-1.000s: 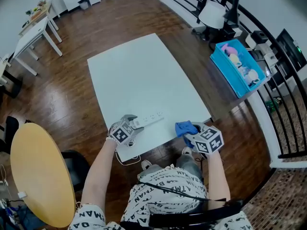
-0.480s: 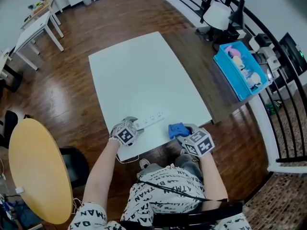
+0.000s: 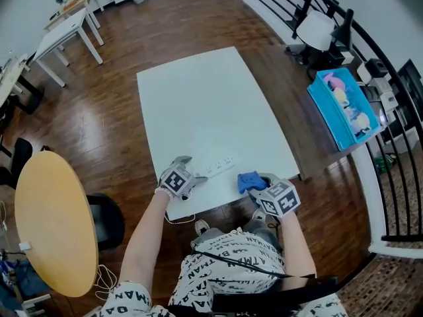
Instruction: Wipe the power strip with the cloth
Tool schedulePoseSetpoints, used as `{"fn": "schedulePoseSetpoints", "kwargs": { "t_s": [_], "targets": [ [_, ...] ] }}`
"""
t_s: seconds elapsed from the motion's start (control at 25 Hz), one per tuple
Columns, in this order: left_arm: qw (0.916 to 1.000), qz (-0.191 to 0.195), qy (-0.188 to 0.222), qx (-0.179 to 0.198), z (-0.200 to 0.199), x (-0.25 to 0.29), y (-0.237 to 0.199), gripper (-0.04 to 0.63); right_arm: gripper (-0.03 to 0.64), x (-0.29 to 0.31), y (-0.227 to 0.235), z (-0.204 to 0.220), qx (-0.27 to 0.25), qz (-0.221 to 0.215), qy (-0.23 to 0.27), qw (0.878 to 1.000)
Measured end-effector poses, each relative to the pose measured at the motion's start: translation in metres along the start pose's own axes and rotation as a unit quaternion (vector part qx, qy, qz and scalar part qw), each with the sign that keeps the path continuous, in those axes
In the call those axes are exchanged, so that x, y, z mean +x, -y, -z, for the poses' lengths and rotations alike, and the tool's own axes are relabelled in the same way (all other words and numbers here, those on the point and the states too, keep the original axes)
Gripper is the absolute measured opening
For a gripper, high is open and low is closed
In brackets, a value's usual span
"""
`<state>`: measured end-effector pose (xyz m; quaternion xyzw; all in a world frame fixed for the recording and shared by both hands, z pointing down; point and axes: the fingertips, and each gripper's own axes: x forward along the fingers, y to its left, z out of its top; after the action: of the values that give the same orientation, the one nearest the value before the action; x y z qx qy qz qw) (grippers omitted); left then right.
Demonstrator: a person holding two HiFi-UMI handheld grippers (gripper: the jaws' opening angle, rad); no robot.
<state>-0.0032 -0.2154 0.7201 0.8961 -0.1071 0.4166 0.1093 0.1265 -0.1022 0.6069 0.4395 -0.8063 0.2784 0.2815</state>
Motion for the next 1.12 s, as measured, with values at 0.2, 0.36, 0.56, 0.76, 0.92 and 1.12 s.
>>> {"fn": "schedulePoseSetpoints", "kwargs": {
  "t_s": [0.2,0.36,0.56,0.76,0.92,1.12],
  "targets": [
    [0.9826,-0.093,0.126,-0.1,-0.038,-0.071,-0.047,0.429,0.143,0.006,0.011,-0.015,-0.005,-0.006,0.013,1.0],
    [0.9311,-0.222,0.23,-0.176,-0.046,-0.162,-0.083,0.267,0.143,0.01,0.019,-0.028,-0.007,-0.005,0.029,1.0],
    [0.8557,-0.344,0.267,-0.28,-0.005,-0.244,-0.085,0.065,0.143,0.015,0.023,-0.032,0.001,-0.019,0.042,0.999],
    [0.7966,-0.374,0.276,-0.386,0.042,-0.262,-0.044,0.0,0.143,0.022,0.019,-0.039,0.004,-0.014,0.06,0.998],
    [0.7894,-0.354,0.276,-0.419,0.044,-0.228,-0.002,0.0,0.143,0.024,0.016,-0.037,0.01,-0.015,0.055,0.998],
    [0.8094,-0.307,0.277,-0.417,0.01,-0.169,0.038,0.0,0.143,0.018,0.019,-0.027,0.014,-0.015,0.051,0.999]
  ]
}}
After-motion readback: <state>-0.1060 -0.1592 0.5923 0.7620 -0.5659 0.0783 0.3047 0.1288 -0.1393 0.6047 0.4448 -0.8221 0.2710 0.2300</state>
